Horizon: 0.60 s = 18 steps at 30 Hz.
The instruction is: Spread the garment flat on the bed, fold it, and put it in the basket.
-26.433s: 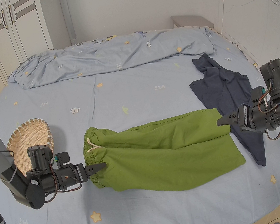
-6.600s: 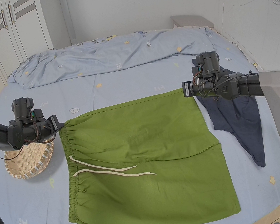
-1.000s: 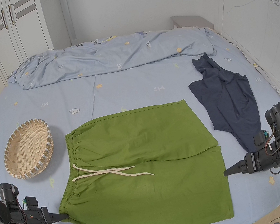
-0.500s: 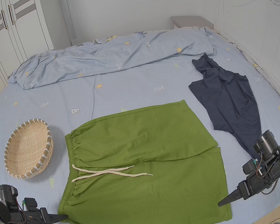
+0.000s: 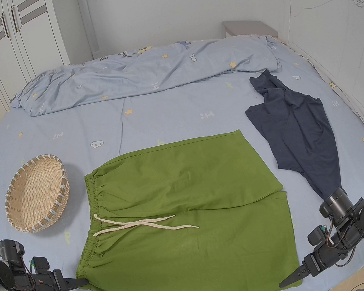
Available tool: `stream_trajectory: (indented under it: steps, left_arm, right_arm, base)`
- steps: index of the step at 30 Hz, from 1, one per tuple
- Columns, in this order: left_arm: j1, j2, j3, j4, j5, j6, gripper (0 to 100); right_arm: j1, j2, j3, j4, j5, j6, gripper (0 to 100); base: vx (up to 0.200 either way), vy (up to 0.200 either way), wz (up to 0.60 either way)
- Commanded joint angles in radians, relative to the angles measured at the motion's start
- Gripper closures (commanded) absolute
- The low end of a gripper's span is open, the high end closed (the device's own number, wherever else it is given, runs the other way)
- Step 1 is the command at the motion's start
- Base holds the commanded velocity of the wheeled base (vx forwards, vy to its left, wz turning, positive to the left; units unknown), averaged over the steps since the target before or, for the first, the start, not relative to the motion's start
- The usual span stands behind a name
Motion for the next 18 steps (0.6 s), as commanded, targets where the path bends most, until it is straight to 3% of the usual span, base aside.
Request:
stream_trajectory:
  steps: [1,18]
  left_arm:
    - [-0.003,0.003,0.001,0.000,0.000,0.000,100]
    - [-0.006,0.003,0.001,0.000,0.000,0.000,100]
  right_arm:
    - [0.019,0.018,0.004,-0.001,0.030,0.000,0]
    - [0.004,0.095,0.007,-0.065,0.056,0.000,0]
  base:
    - [0.000,0.000,0.00]
    - [0.000,0.000,0.00]
